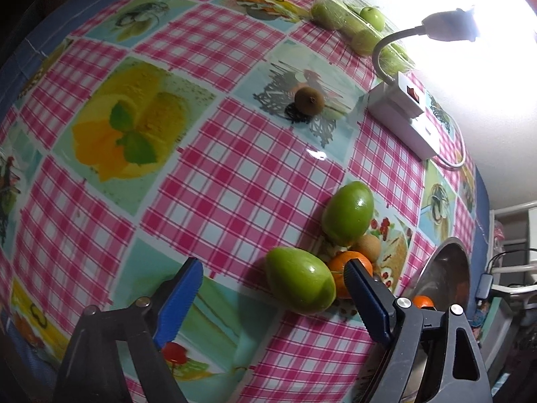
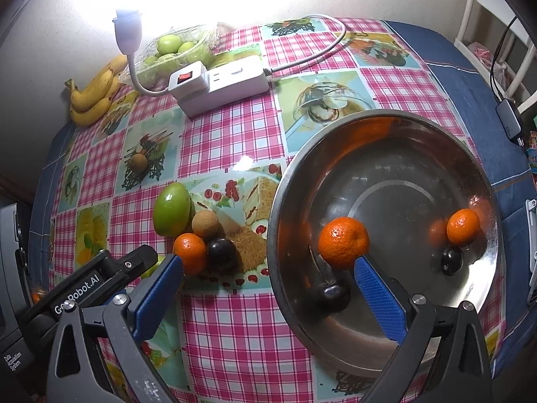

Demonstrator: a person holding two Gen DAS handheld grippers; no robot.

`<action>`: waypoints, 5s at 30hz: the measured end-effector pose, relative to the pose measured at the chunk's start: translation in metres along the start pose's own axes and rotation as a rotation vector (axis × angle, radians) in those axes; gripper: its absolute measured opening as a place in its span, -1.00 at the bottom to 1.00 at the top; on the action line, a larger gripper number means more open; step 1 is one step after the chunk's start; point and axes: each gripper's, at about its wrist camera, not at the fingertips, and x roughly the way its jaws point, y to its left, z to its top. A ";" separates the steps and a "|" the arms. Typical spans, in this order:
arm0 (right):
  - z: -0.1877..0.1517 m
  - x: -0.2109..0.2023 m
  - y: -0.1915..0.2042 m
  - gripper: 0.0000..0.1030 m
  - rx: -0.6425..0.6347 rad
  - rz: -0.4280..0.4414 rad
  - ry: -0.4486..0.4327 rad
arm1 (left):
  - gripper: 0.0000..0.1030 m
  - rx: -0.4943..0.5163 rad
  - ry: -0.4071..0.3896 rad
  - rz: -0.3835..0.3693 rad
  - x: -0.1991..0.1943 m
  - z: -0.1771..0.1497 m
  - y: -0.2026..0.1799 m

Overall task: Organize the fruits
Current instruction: 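Lower the open left tool around the large green fruit, then close the left tool on the large green fruit, then grasp a tangerine with the right tool while the left tool holds the green fruit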

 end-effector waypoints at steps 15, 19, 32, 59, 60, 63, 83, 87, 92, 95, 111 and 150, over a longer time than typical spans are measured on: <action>0.000 0.000 -0.002 0.97 0.007 -0.008 0.002 | 0.24 -0.041 0.037 -0.068 0.008 -0.003 0.002; -0.001 0.000 -0.002 0.97 0.007 -0.008 0.003 | 0.23 -0.049 0.037 -0.075 0.008 -0.003 0.002; -0.002 0.002 -0.003 0.97 0.008 -0.007 0.006 | -0.07 -0.044 0.040 -0.107 0.008 -0.003 0.001; -0.002 0.000 0.009 0.97 -0.030 0.027 0.004 | -0.15 -0.095 -0.021 -0.054 -0.006 0.011 0.033; -0.002 0.000 0.011 0.97 -0.041 0.033 0.001 | -0.15 -0.088 -0.024 -0.048 -0.005 0.011 0.031; -0.002 -0.002 0.021 0.97 -0.076 0.056 -0.022 | -0.15 -0.069 -0.033 -0.036 -0.003 0.013 0.027; 0.002 0.012 0.036 -0.08 -0.119 0.105 -0.015 | -0.18 -0.066 -0.033 -0.030 0.003 0.016 0.025; 0.001 0.022 0.037 -0.25 -0.129 0.084 0.008 | -0.18 -0.073 -0.045 -0.045 -0.003 0.017 0.024; 0.002 0.033 0.032 -0.38 -0.110 0.074 0.028 | -0.18 -0.083 -0.038 -0.055 -0.003 0.016 0.025; 0.001 0.034 0.033 -0.38 -0.124 0.069 0.037 | -0.18 -0.090 -0.033 -0.059 -0.002 0.016 0.025; 0.000 0.025 0.031 -0.50 -0.152 -0.019 0.039 | -0.18 -0.105 -0.028 -0.060 -0.002 0.015 0.028; -0.008 0.042 0.094 -0.26 -0.415 -0.012 0.004 | -0.18 -0.181 -0.042 -0.077 -0.007 0.017 0.044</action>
